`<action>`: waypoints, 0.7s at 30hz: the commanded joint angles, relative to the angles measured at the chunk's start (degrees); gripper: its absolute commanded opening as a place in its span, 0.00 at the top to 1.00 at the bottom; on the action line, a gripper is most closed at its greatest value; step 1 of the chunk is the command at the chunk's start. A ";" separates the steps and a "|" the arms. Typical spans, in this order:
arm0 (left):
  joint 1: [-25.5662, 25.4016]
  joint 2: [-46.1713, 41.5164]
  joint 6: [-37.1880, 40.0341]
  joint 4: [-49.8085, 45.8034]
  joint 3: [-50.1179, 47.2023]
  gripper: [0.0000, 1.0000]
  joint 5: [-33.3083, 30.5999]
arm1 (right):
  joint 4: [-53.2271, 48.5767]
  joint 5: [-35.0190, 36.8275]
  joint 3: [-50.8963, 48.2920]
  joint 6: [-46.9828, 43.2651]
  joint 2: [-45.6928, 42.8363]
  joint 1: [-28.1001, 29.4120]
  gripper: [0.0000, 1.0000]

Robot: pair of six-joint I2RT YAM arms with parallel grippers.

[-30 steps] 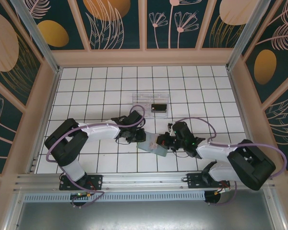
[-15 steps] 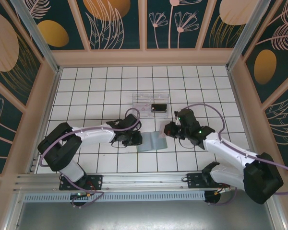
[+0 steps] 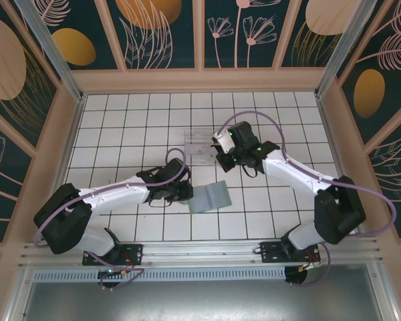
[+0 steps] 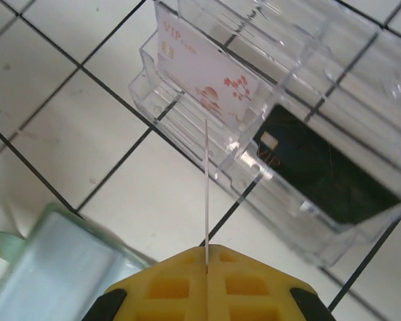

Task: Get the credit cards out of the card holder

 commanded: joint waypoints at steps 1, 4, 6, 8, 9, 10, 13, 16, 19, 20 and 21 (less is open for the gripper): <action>0.50 -1.91 -1.03 -1.72 -2.57 0.81 -1.85 | -6.59 -1.84 7.27 -21.13 3.35 0.10 1.00; 0.81 -3.66 -1.57 -1.10 -4.90 0.81 -1.30 | -11.76 -2.33 14.23 -28.03 8.22 0.31 1.00; 0.96 -5.08 -2.59 -0.14 -6.72 0.80 -0.99 | -15.53 -2.11 18.99 -31.61 11.78 0.51 1.00; 0.95 -6.30 -3.58 0.63 -8.60 0.80 -0.73 | -18.30 -1.40 23.01 -34.84 15.32 0.83 1.00; 0.94 -6.94 -4.12 0.89 -9.42 0.80 -0.62 | -19.71 -1.19 25.05 -36.77 17.19 0.92 1.00; 1.05 -7.68 -4.48 1.20 -10.11 0.81 -0.35 | -21.37 -1.39 27.09 -38.32 18.85 0.98 1.00; 1.03 -10.31 -5.98 2.00 -11.75 0.80 -0.07 | -24.18 -1.47 32.75 -41.16 22.99 1.18 1.00; 1.15 -11.76 -6.67 2.10 -12.48 0.79 -0.65 | -26.21 -0.85 36.94 -42.95 26.41 1.48 1.00; 1.20 -12.35 -6.83 2.10 -12.59 0.79 -0.63 | -28.37 -1.05 40.56 -44.00 29.56 2.34 1.00; 1.18 -12.61 -6.96 2.14 -12.66 0.79 -0.68 | -28.95 -1.11 41.55 -44.22 30.39 2.61 1.00; 1.19 -12.83 -6.97 2.13 -12.68 0.79 -0.76 | -29.51 -1.16 42.47 -44.47 31.33 2.87 1.00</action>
